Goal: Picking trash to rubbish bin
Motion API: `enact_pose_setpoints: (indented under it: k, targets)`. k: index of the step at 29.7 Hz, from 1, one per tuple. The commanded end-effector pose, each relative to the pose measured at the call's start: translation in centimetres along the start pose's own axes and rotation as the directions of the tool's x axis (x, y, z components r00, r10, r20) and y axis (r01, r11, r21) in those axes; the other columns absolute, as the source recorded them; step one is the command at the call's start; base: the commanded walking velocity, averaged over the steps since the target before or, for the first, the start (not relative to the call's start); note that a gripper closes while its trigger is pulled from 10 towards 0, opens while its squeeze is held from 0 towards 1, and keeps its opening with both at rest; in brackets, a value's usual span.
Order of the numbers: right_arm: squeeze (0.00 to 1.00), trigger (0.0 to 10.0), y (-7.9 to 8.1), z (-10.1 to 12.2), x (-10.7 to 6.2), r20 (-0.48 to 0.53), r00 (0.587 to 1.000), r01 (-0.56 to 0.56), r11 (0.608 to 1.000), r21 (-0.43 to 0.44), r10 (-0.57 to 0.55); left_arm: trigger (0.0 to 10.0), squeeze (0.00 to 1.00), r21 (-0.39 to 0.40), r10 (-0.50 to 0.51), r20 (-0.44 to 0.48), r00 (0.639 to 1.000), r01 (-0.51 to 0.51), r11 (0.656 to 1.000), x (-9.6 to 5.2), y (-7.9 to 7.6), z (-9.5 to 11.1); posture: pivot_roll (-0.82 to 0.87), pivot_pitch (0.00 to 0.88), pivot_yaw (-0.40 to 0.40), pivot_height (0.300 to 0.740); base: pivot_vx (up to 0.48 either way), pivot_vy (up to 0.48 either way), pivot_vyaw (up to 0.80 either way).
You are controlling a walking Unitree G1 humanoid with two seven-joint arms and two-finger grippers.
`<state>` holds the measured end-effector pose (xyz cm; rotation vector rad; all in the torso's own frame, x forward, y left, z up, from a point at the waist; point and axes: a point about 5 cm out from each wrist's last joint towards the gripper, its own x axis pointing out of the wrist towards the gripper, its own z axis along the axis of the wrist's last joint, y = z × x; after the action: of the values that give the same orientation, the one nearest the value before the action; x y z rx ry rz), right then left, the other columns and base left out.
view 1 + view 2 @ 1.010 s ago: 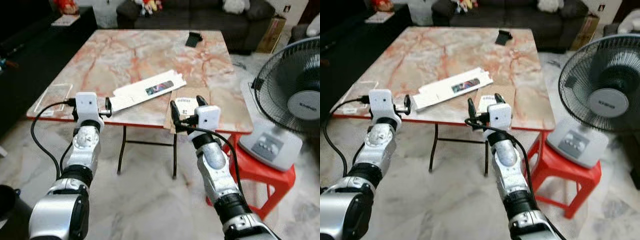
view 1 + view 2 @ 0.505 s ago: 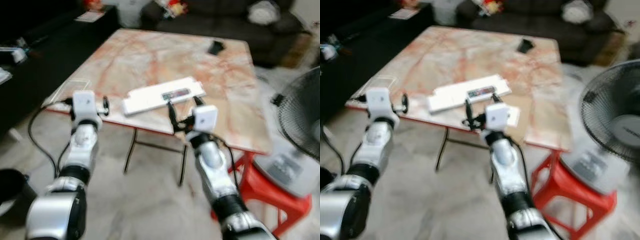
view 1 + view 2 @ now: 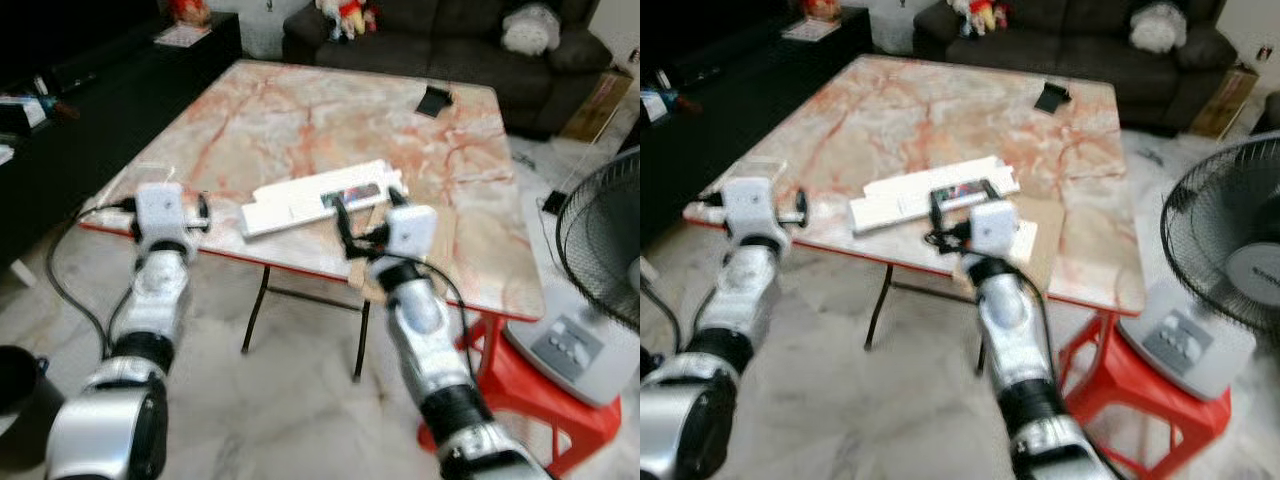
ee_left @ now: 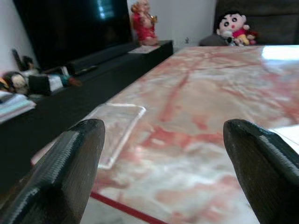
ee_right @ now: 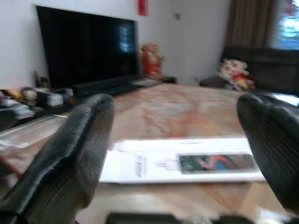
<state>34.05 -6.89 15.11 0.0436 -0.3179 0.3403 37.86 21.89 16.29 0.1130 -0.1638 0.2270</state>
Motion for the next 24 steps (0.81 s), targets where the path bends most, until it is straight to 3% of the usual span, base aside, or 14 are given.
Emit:
enact_pose_setpoints:
  k: [1, 7, 24]
  targets:
    - [0.0, 10.0, -0.97, 0.16, 0.03, -0.001, 1.0, 0.026, 1.0, -0.008, -0.026, 10.0, 0.0, -0.011, -0.026, 0.011, 1.0, 0.026, 1.0, 0.08, -0.82, 0.31, -0.08, 0.061, -0.01, 0.74, 0.259, 0.0, 0.0]
    - [0.0, 10.0, -0.98, 0.25, 0.15, 0.001, 1.0, 0.026, 1.0, -0.006, -0.026, 10.0, 0.0, -0.028, -0.087, 0.023, 0.996, 0.088, 0.996, 0.02, -1.59, 0.46, -0.08, 0.061, -0.01, 0.74, 0.262, 0.0, 0.0]
    - [0.0, 10.0, -0.95, 0.24, 0.2, 0.001, 1.0, 0.028, 1.0, -0.003, -0.028, 10.0, 0.0, -0.022, -0.086, 0.019, 0.996, 0.087, 0.996, 0.07, -1.37, 0.44, -0.08, 0.062, -0.01, 0.74, 0.328, 0.0, 0.0]
